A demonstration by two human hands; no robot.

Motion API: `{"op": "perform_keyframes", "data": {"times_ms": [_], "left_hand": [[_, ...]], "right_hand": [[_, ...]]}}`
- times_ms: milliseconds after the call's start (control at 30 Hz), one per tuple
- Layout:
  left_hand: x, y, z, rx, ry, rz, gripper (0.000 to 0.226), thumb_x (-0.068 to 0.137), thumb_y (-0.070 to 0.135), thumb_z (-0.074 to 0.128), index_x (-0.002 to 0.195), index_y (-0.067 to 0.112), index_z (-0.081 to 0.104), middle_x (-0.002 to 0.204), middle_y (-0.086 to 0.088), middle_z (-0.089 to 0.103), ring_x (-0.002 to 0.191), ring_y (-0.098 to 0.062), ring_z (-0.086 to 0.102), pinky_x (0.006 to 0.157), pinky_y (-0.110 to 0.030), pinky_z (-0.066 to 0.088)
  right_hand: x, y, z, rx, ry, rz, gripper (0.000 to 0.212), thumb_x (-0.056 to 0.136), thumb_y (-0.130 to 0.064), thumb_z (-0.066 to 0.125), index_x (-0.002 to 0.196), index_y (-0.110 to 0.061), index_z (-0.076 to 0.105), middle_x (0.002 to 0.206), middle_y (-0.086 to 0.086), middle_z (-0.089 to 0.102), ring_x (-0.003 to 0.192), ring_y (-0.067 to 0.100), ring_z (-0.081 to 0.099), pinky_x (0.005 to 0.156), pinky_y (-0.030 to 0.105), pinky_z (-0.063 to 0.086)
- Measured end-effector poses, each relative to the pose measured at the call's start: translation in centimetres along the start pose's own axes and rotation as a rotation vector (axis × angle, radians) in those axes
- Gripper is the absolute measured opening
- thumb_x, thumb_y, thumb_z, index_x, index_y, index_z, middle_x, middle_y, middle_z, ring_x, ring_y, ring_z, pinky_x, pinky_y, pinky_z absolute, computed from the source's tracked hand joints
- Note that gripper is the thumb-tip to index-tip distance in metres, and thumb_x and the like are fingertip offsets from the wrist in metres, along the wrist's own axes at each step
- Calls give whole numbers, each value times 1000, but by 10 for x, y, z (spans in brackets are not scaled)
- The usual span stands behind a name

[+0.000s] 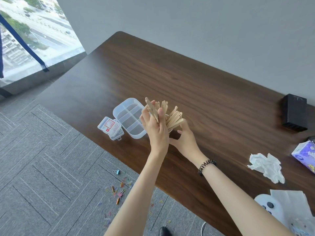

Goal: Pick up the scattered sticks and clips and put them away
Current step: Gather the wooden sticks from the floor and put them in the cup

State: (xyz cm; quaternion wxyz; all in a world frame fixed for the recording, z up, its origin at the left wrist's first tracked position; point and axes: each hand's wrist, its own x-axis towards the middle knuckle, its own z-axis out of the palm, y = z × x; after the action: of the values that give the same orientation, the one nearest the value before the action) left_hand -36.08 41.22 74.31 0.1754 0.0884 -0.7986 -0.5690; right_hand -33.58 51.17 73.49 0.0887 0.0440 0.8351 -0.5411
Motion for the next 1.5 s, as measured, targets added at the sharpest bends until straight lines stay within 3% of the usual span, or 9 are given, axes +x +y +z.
{"op": "perform_keyframes", "data": {"times_ms": [100,233,400,567,767,933,1133,1267,1500], "left_hand": [[-1,-8,-10,114,-92,94,41,102,40,32,110,16,64,142,7,35,130,-14,26,109,-26,17],[4,-15,-25,194,-220,152,31,100,40,40,108,28,67,152,8,23,139,-12,15,112,-34,13],[13,-14,-47,368,-316,280,23,92,43,56,111,31,64,154,3,19,142,-12,12,113,-35,13],[12,-12,-66,440,-335,358,79,79,39,73,145,22,32,156,1,20,140,-15,23,114,-29,21],[12,-5,-75,425,-345,568,88,80,25,76,147,19,19,159,-4,18,142,-5,21,114,-22,21],[19,0,-77,560,-402,713,62,95,20,59,149,19,27,159,-1,20,145,-16,22,113,-40,31],[23,11,-78,734,-591,626,57,104,41,33,154,23,12,161,7,7,148,-11,-5,120,-46,8],[21,23,-84,756,-720,590,60,101,52,30,152,38,2,161,11,-6,146,-11,-15,119,-47,0],[15,41,-108,790,-648,649,57,100,48,37,151,34,17,161,8,7,148,-14,0,119,-40,9]], "right_hand": [[11,-3,8,35,-31,-21,53,74,-23,79,118,-32,50,99,-31,57,92,-24,49,74,3,40],[20,-5,15,43,-11,-42,46,70,-22,80,109,-29,57,93,-23,65,92,-10,59,76,12,48],[16,-7,15,72,-37,-28,41,77,-9,75,111,-24,58,93,-21,64,88,-15,58,70,8,44],[8,-5,13,13,-67,-2,44,69,-20,79,105,-38,60,101,-22,67,98,-7,60,88,22,48],[-1,-10,7,-2,-27,-7,66,65,-26,81,121,-35,48,109,-26,62,102,-7,59,93,32,50],[-12,-15,-7,-88,42,-79,79,69,-18,83,129,-32,34,128,-18,52,116,-2,50,96,29,48],[-20,-22,-16,-261,7,-101,81,75,-23,79,138,-32,28,145,-9,41,125,13,48,99,39,47],[-27,-33,-23,-399,8,-137,81,80,-22,75,143,-26,24,148,-9,35,131,10,40,101,35,45],[-46,-62,-37,-768,136,-341,74,80,-6,69,142,-17,30,146,-2,35,132,13,37,107,30,36]]}}
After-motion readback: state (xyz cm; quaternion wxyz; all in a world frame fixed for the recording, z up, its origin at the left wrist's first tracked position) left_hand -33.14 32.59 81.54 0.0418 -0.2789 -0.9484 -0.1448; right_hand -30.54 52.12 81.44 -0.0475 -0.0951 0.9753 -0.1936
